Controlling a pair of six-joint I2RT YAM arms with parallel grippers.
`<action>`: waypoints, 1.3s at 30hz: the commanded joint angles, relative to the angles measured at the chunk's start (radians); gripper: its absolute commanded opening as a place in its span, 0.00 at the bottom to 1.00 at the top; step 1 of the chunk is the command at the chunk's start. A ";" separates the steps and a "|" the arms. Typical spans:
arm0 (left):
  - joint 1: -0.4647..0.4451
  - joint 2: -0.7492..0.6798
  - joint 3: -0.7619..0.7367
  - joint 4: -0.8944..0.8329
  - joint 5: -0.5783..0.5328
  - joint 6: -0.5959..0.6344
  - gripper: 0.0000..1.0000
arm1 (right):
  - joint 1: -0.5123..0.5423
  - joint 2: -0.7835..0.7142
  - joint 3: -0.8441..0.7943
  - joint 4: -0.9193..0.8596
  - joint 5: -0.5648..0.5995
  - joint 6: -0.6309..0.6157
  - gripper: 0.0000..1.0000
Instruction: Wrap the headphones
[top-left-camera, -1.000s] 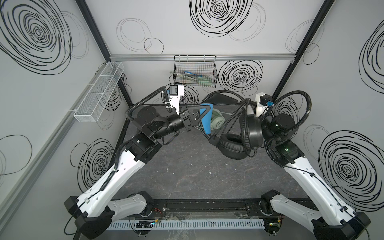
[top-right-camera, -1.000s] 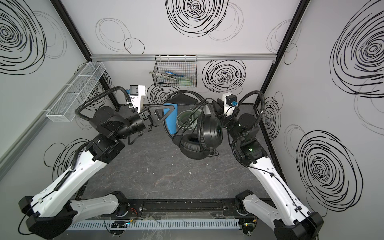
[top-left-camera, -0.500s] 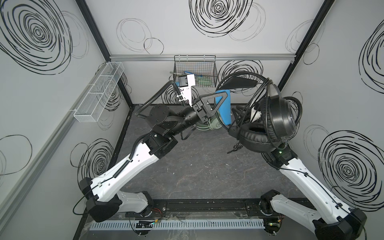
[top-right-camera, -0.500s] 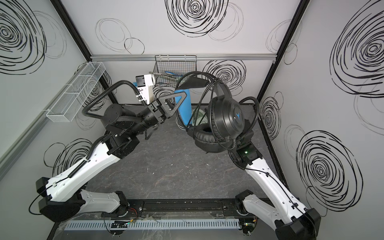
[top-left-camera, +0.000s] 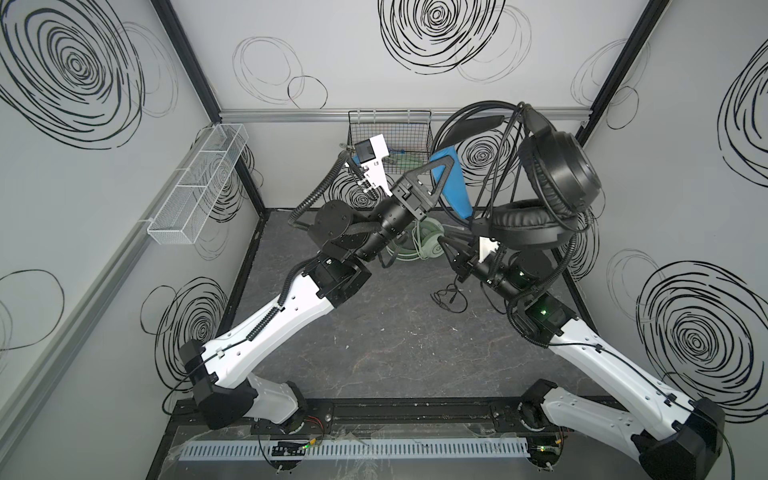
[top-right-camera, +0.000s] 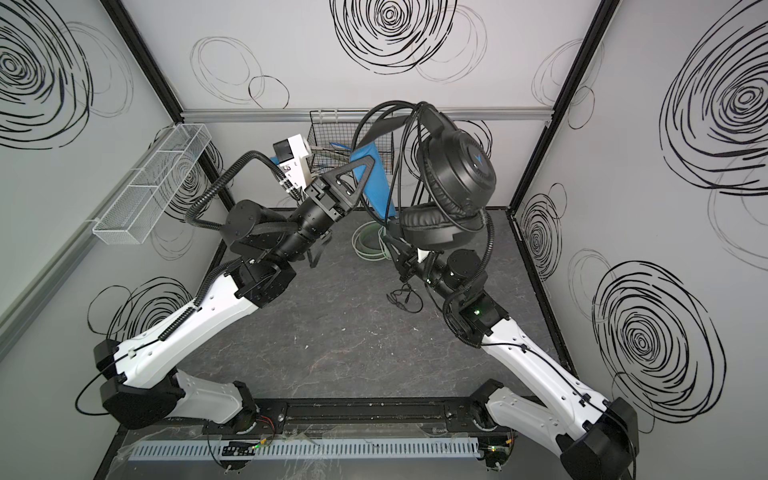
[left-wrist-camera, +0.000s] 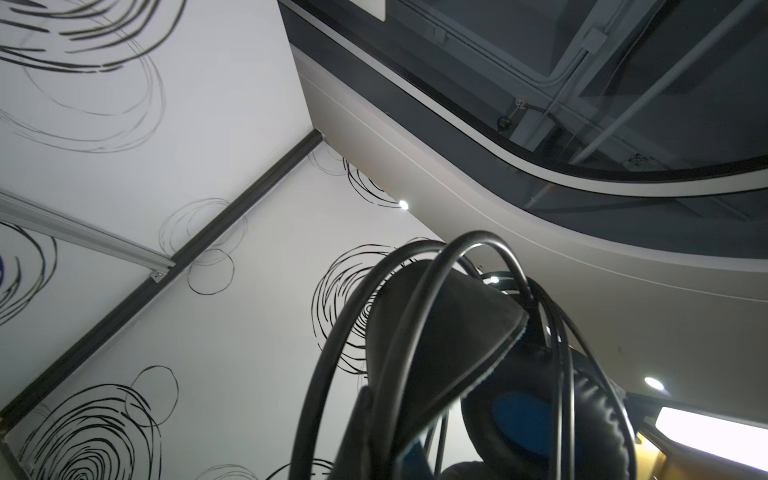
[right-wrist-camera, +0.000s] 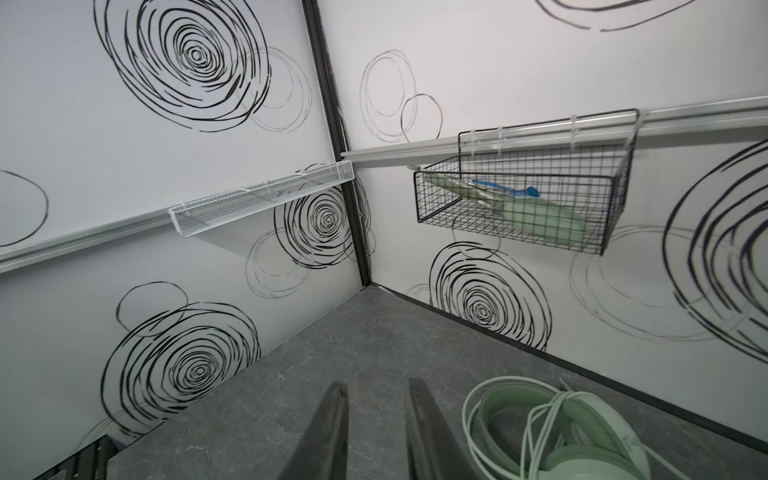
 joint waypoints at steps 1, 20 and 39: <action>0.038 -0.019 0.065 0.058 -0.149 -0.028 0.00 | 0.024 -0.003 -0.022 0.053 0.005 0.057 0.25; 0.166 0.021 0.123 -0.230 -0.437 0.061 0.00 | 0.199 -0.021 -0.031 -0.109 0.040 0.017 0.06; 0.060 0.004 -0.023 -0.621 -0.794 0.805 0.00 | 0.344 -0.007 0.349 -0.535 0.297 -0.365 0.09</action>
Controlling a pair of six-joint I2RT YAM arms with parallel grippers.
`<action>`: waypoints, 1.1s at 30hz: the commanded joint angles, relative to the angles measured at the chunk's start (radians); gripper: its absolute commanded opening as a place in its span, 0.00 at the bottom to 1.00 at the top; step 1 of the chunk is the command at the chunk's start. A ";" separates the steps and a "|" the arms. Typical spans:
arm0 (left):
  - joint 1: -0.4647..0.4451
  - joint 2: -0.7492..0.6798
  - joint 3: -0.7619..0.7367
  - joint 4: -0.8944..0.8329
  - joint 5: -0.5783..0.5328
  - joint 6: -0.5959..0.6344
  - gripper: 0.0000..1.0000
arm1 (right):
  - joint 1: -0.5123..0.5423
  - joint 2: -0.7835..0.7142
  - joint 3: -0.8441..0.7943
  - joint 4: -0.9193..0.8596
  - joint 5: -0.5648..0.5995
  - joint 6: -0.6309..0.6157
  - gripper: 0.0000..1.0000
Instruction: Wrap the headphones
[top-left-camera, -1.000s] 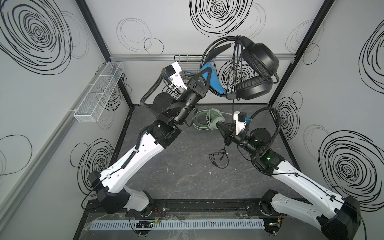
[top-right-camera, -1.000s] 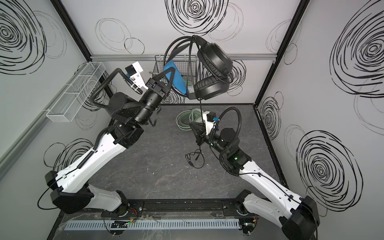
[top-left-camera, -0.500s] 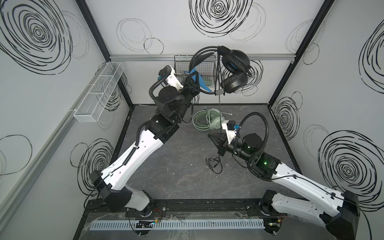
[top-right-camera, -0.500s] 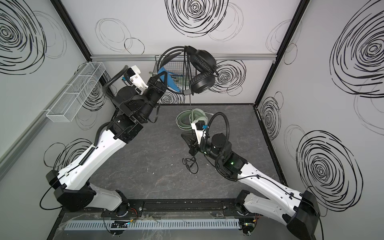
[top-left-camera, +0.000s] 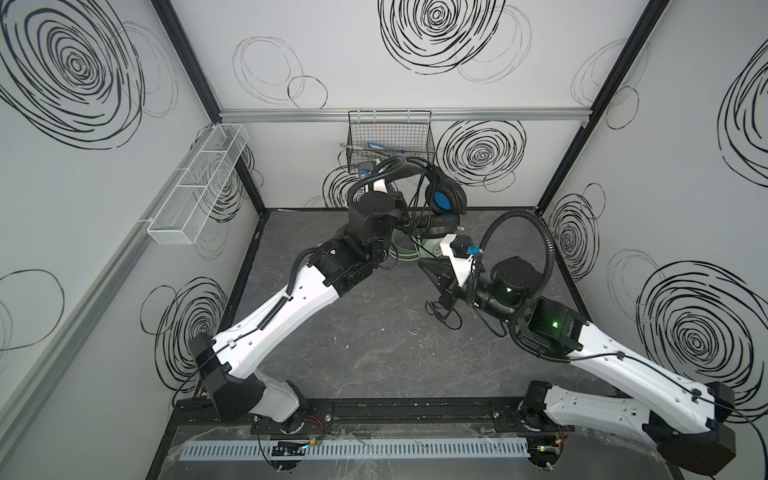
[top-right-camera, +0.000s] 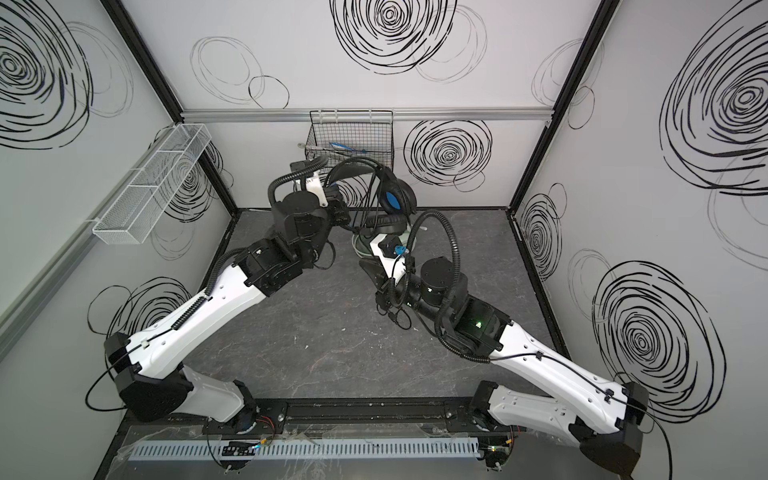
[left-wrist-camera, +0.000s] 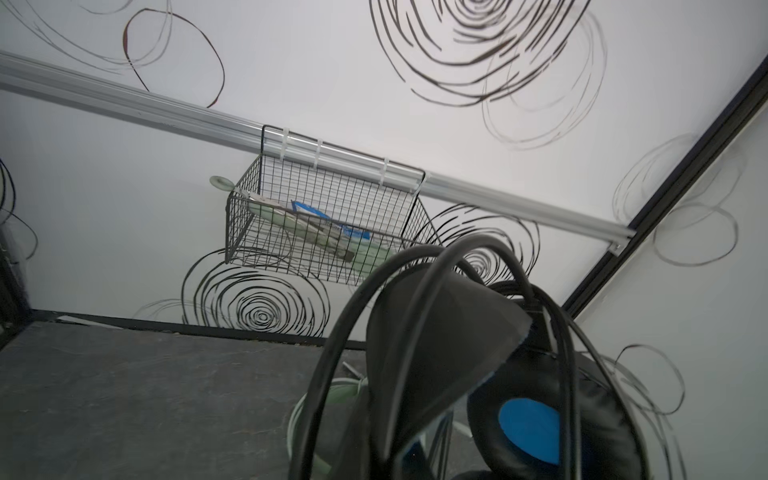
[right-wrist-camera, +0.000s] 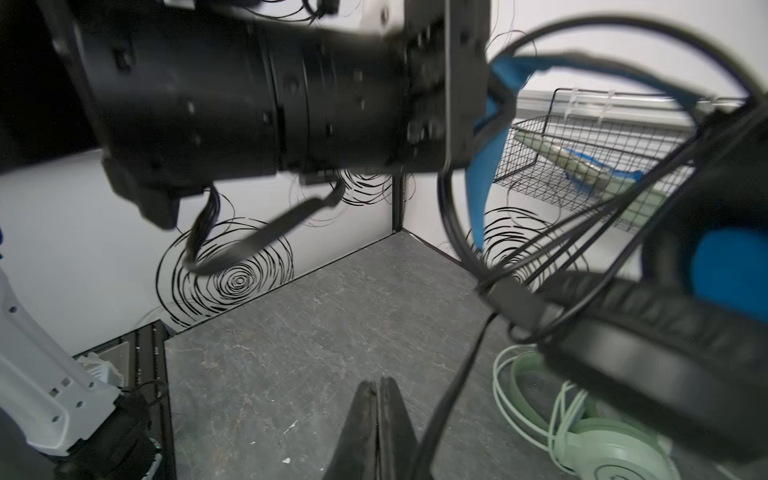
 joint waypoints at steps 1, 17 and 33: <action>0.011 -0.050 -0.014 0.002 -0.058 0.172 0.00 | 0.009 -0.004 0.099 -0.098 0.069 -0.164 0.09; 0.021 -0.128 -0.066 -0.270 0.208 0.240 0.00 | -0.026 0.045 0.169 -0.154 0.386 -0.680 0.12; 0.176 -0.205 -0.084 -0.338 0.887 0.087 0.00 | -0.311 0.005 0.117 -0.013 0.285 -0.652 0.23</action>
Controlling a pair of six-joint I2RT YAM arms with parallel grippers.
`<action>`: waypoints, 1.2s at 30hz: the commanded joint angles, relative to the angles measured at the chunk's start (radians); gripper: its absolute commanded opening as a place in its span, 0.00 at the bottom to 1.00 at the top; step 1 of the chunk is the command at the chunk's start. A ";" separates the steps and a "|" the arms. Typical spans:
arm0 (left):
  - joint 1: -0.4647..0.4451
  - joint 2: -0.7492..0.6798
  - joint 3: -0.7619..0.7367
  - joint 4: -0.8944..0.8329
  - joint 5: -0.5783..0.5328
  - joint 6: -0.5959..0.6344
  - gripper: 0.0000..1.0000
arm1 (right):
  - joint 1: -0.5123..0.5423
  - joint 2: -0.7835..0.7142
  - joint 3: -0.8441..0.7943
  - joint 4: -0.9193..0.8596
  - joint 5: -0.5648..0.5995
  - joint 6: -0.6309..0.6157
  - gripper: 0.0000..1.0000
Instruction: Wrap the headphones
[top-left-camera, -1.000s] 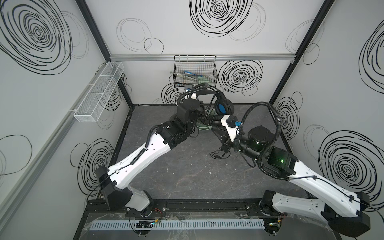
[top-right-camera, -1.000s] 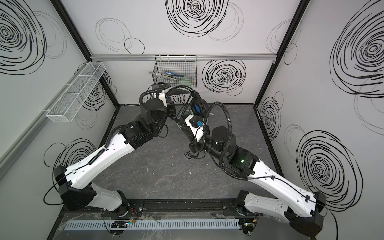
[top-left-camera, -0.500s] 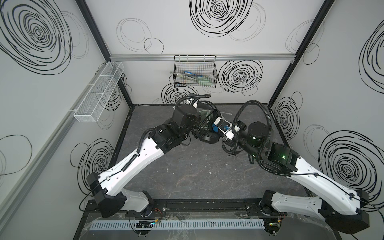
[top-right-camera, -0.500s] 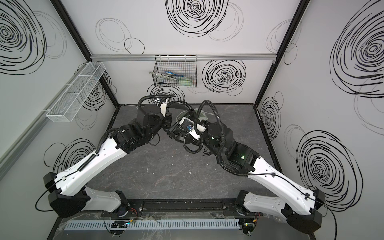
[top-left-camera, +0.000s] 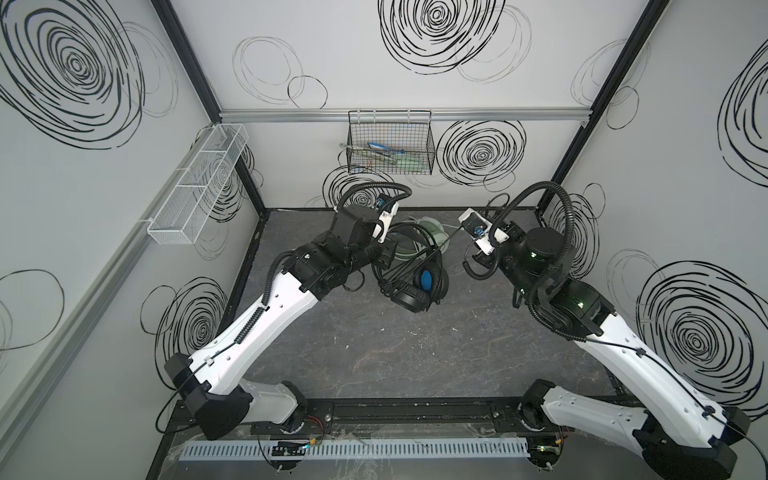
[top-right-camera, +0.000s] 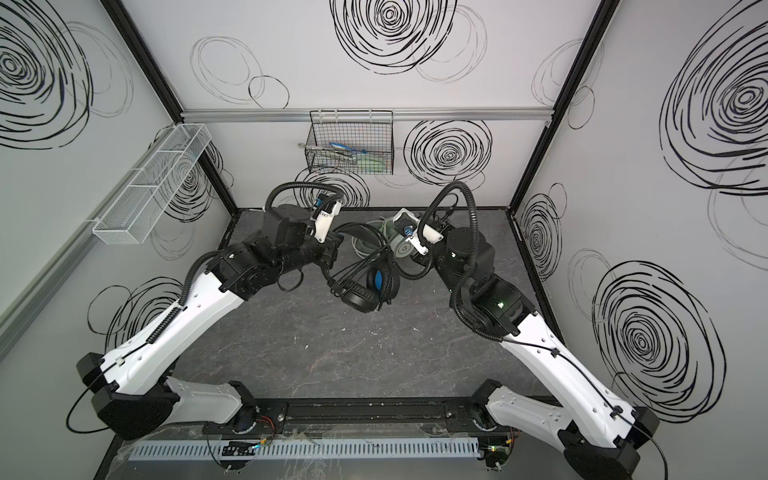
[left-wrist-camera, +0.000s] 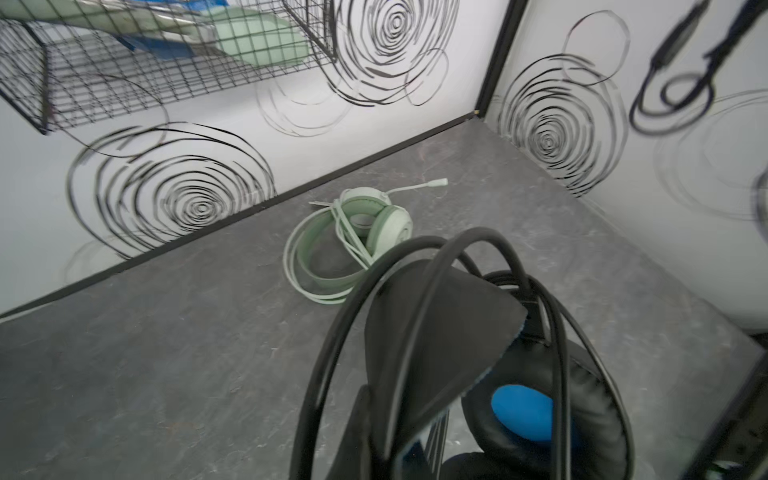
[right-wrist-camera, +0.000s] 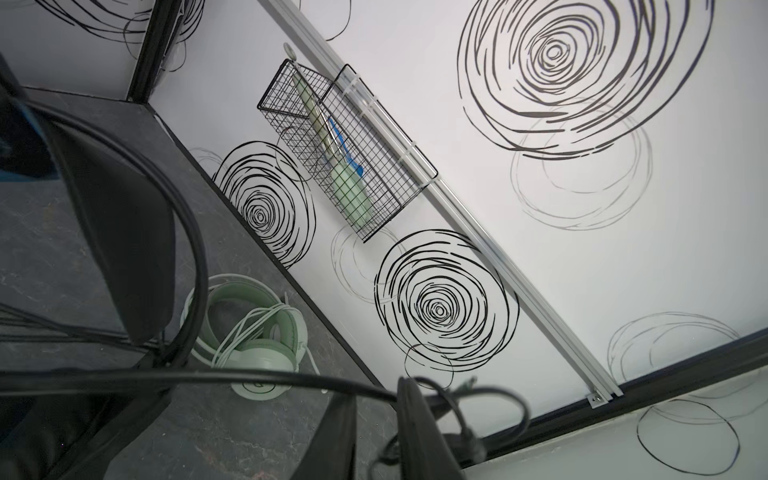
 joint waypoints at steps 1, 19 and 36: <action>0.051 -0.081 -0.023 0.116 0.270 -0.096 0.00 | -0.038 -0.016 -0.014 0.105 -0.016 0.034 0.23; 0.162 -0.144 -0.084 0.162 0.470 -0.242 0.00 | -0.180 -0.122 -0.035 0.139 -0.271 0.281 0.58; 0.249 -0.139 -0.015 0.241 0.494 -0.473 0.00 | -0.209 -0.496 -0.406 0.041 -0.594 0.772 0.87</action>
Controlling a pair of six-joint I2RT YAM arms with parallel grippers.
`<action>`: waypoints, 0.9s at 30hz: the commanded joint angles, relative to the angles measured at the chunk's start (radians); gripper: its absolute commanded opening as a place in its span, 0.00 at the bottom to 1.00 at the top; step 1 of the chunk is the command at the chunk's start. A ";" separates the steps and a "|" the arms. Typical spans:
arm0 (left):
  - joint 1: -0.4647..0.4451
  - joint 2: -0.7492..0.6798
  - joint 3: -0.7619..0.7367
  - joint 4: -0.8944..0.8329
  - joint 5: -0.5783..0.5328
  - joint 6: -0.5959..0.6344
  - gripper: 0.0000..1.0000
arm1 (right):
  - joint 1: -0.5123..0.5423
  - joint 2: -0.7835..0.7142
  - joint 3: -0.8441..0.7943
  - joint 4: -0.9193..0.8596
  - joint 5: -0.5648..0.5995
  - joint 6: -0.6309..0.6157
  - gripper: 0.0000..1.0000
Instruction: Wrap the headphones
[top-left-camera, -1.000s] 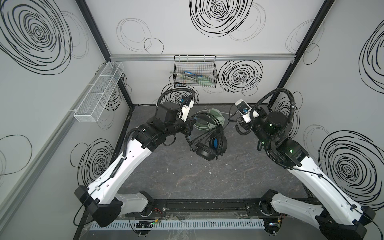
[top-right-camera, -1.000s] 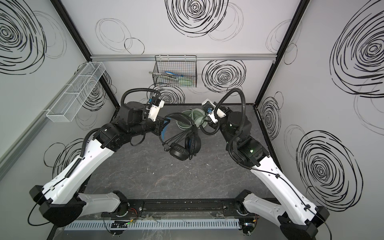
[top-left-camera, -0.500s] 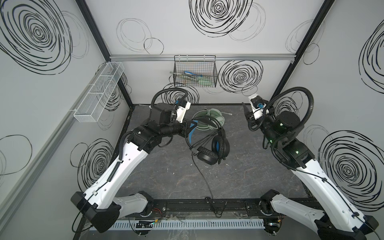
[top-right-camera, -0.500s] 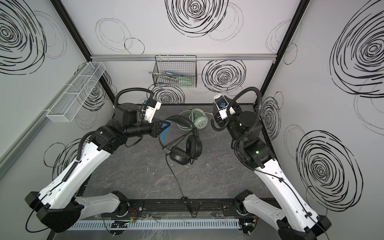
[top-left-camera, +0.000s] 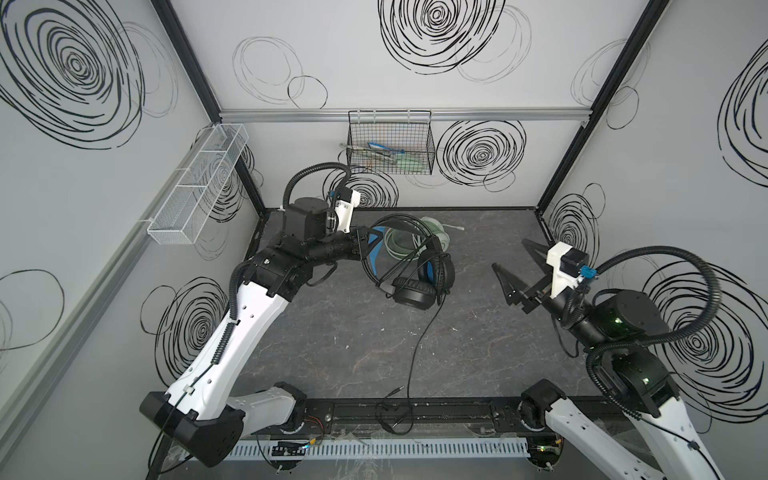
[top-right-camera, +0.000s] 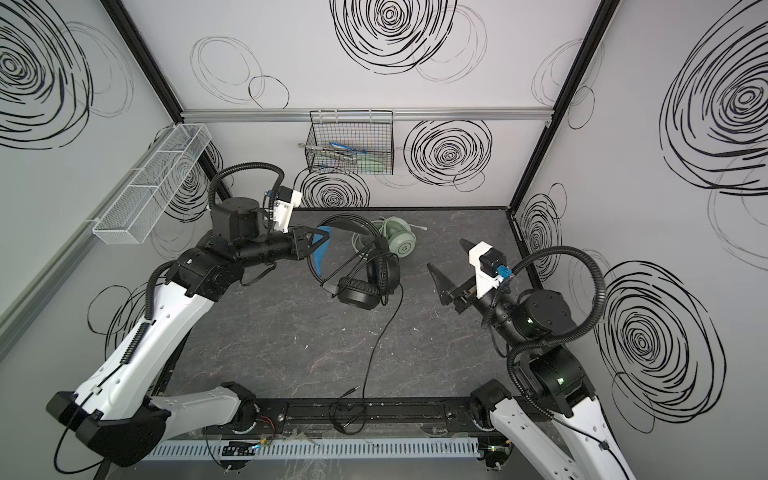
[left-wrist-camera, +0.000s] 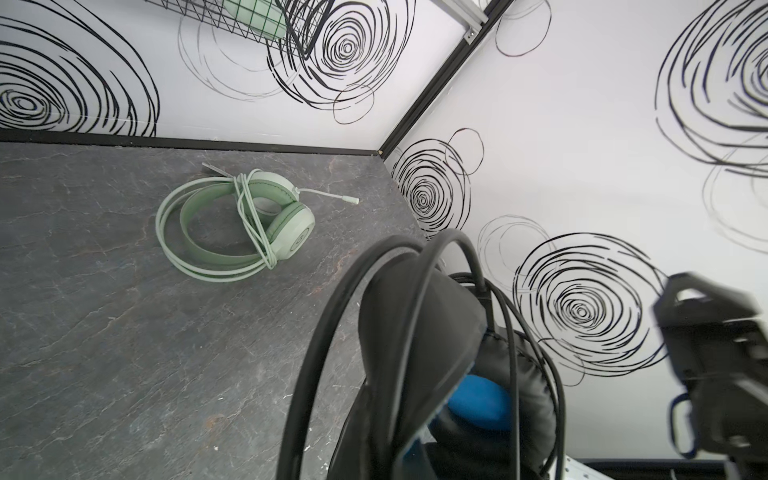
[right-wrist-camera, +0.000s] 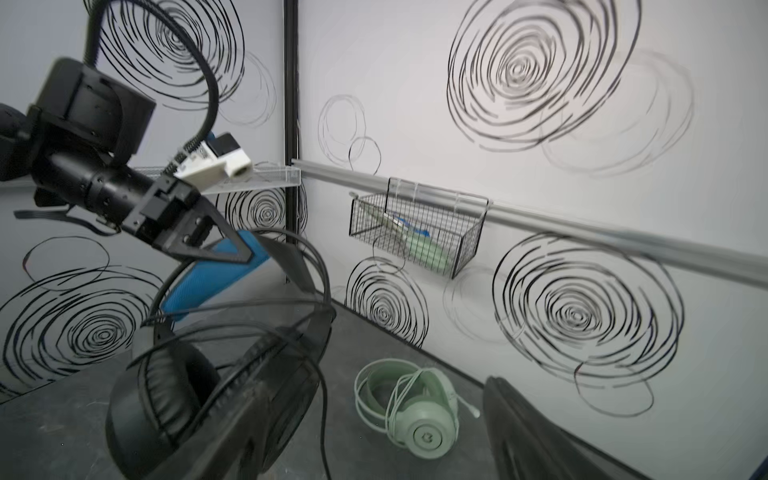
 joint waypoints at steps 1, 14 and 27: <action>0.012 -0.030 0.053 0.181 0.046 -0.125 0.00 | -0.004 -0.028 -0.094 0.054 -0.072 0.115 0.88; 0.011 0.005 0.173 0.227 0.133 -0.254 0.00 | -0.043 0.125 -0.225 0.319 -0.205 0.130 0.90; 0.000 0.002 0.169 0.319 0.145 -0.330 0.00 | -0.030 0.252 -0.209 0.537 -0.318 0.279 0.93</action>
